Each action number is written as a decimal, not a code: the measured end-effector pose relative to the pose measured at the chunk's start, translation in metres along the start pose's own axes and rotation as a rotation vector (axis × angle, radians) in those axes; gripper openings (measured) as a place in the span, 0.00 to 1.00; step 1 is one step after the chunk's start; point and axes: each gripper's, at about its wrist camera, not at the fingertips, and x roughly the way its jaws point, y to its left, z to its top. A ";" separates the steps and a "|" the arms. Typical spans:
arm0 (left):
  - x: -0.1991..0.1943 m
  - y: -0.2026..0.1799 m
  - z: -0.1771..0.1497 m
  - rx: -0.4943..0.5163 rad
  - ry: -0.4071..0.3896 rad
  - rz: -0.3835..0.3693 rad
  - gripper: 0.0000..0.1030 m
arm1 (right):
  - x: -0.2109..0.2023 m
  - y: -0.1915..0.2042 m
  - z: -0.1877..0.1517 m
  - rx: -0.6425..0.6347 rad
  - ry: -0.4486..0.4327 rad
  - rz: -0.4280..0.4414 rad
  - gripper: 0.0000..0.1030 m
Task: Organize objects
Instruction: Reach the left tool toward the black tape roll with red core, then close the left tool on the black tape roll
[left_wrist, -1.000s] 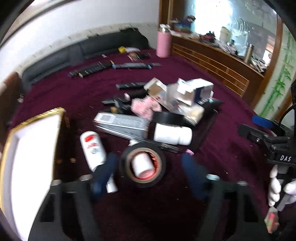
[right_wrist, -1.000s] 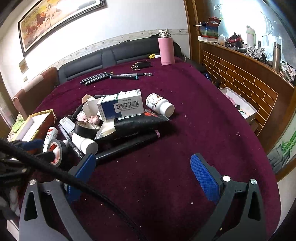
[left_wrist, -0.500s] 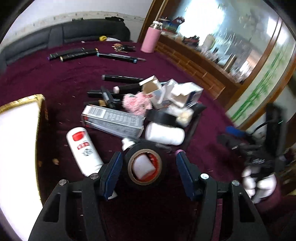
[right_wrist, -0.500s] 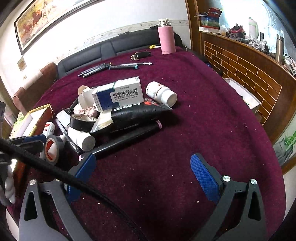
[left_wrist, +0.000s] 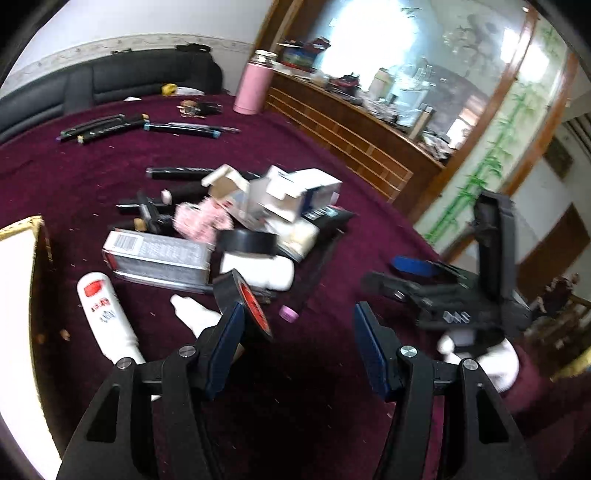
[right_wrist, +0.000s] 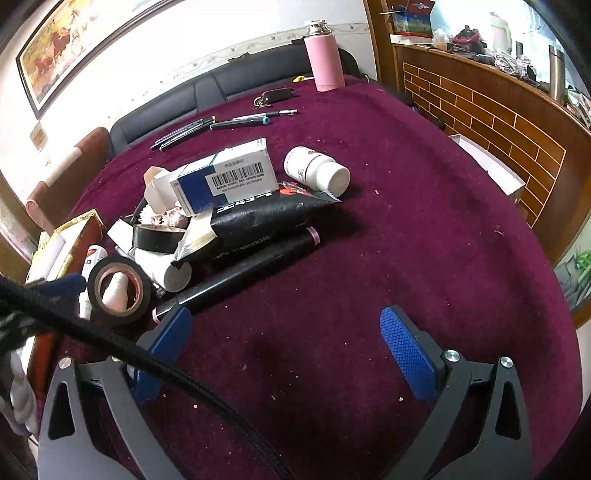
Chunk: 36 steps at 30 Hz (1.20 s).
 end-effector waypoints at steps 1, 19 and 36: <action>0.001 0.000 0.002 -0.003 -0.005 0.015 0.53 | 0.000 0.001 0.000 -0.002 0.000 0.000 1.00; 0.015 -0.023 0.007 0.067 -0.038 0.162 0.53 | 0.002 -0.006 0.003 0.038 0.019 0.027 1.00; 0.031 0.020 -0.012 -0.026 0.005 0.380 0.52 | 0.003 -0.007 0.003 0.045 0.023 0.047 1.00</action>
